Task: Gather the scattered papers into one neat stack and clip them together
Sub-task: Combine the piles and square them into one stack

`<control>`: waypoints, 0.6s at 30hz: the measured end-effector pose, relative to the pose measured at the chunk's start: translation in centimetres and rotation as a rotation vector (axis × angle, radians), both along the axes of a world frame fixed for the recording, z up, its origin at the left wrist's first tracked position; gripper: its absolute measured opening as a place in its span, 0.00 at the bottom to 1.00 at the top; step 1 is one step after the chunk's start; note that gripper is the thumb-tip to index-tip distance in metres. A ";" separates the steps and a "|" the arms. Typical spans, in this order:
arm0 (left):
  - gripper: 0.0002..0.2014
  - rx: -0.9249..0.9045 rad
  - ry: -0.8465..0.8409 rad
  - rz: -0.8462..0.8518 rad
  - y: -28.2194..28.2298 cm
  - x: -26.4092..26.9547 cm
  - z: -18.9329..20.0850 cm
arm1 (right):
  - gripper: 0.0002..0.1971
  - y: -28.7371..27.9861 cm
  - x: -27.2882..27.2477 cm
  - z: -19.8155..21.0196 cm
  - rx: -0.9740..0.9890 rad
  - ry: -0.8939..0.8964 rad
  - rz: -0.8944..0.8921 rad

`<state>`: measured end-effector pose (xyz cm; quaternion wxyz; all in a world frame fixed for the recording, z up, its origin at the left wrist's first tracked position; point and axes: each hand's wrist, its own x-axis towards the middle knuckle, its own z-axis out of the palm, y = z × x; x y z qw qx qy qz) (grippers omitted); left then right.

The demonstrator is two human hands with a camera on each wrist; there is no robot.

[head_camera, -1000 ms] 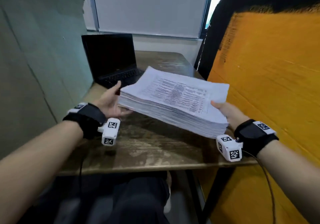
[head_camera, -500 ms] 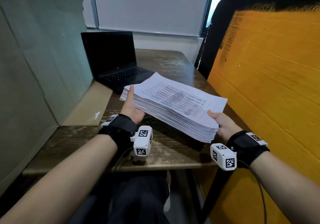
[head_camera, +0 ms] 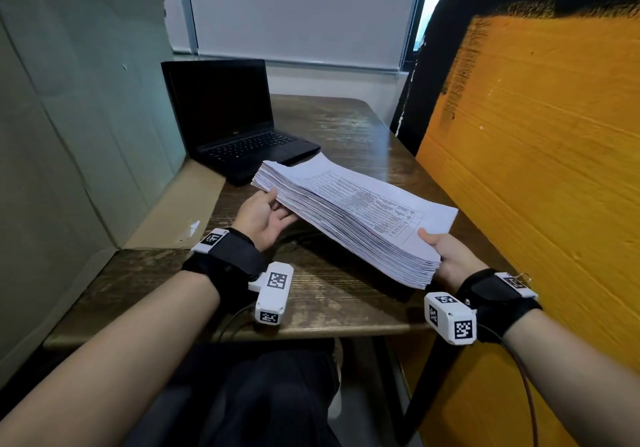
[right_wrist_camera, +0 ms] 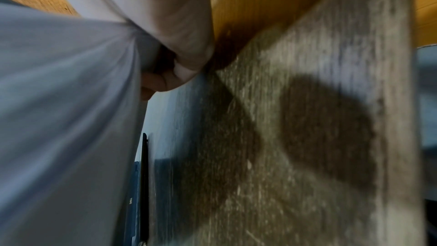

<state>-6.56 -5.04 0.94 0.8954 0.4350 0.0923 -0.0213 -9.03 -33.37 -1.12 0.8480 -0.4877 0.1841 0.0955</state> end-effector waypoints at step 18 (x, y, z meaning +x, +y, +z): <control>0.11 0.201 0.025 -0.008 -1.4 0.0 -0.4 | 0.22 -0.3 -0.2 -0.6 0.096 0.034 -0.035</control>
